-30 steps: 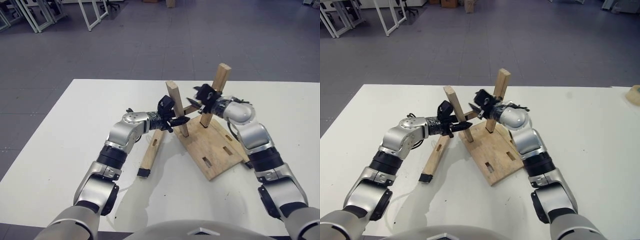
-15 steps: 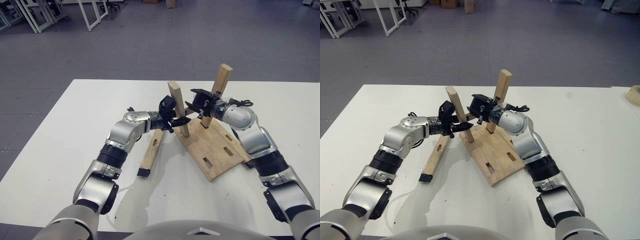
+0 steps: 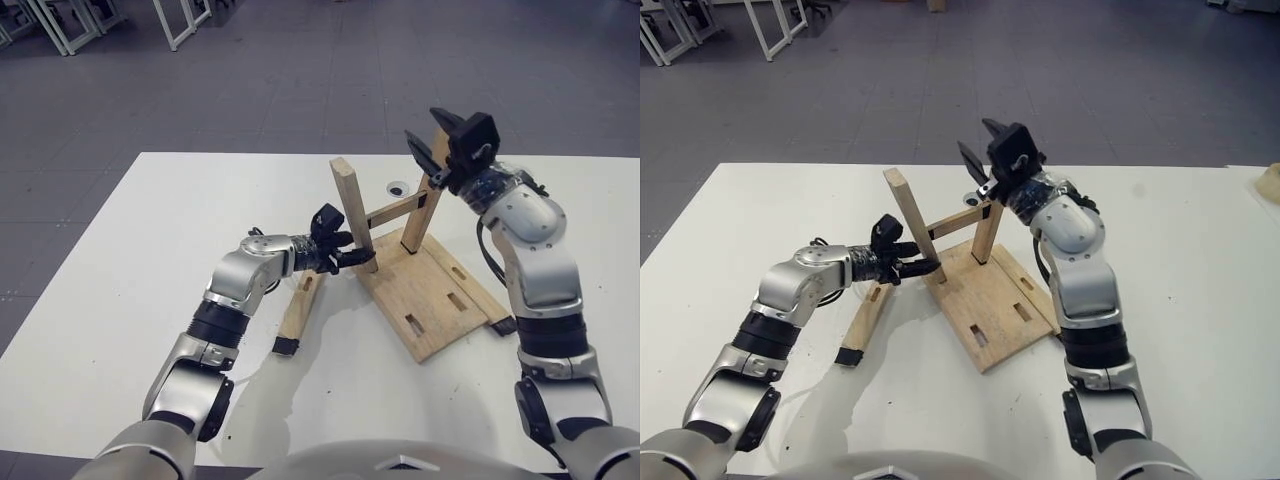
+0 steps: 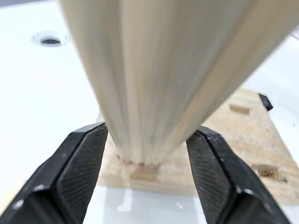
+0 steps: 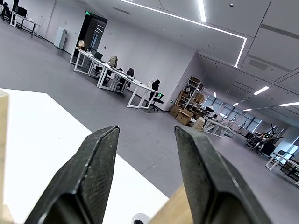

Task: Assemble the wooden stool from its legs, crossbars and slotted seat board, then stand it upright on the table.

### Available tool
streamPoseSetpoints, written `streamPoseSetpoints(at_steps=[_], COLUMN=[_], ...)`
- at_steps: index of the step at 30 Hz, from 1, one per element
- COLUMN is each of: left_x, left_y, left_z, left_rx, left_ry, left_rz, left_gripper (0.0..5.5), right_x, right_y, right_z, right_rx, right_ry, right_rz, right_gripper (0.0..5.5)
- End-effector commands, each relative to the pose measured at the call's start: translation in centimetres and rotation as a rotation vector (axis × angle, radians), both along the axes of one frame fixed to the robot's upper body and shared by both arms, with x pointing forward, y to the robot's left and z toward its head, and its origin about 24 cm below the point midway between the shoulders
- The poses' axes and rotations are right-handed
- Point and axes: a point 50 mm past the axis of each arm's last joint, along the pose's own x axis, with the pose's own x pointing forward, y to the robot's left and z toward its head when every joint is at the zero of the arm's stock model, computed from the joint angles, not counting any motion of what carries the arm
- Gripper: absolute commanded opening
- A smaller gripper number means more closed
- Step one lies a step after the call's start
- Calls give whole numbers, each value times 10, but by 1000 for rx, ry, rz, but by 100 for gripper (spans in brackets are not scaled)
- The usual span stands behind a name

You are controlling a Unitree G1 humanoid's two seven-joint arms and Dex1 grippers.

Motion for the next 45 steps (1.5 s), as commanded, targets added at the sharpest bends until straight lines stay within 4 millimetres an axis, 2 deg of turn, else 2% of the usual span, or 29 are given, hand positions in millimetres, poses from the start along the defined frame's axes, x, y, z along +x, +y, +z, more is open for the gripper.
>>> streamPoseSetpoints(at_steps=[1, 4, 6, 9, 11, 15, 19, 25, 31, 34, 41, 45], left_x=[-13, -39, -50, -44, -37, -37, -48, -71, -98, -103, -118, -124], left_y=[21, 36, 42, 55, 65, 87, 115, 147, 149, 149, 176, 179], left_z=[-2, -9, -4, 8, 15, 16, 13, 7, -5, -13, -46, -62], left_rx=[86, 125, 97, 31, -19, 17, 97, 239, 353, 381, 458, 443], left_ry=[-9, 27, 15, -106, -174, -237, -243, -219, -161, -127, -32, 38], left_rz=[22, 72, 140, 340, 483, 611, 682, 722, 675, 663, 741, 746], left_gripper=[289, 289, 289, 289, 289, 289, 289, 289, 289, 289, 289, 289], right_x=[-25, -46, -58, -70, -74, -77, -84, -94, -93, -96, -97, -87], right_y=[-24, -38, -48, -77, -95, -118, -125, -112, -103, -89, -76, -75], right_z=[-10, -33, -53, -100, -119, -137, -153, -155, -149, -146, -138, -125], right_rx=[-15, -57, -82, -176, -240, -329, -443, -550, -603, -566, -530, -510], right_ry=[58, 188, 289, 479, 533, 577, 635, 610, 555, 547, 537, 489], right_rz=[26, 65, 86, 35, -12, -61, -28, 87, 123, 186, 218, 194], right_gripper=[219, 219, 219, 219, 219, 219, 219, 219, 219, 219, 219, 219])
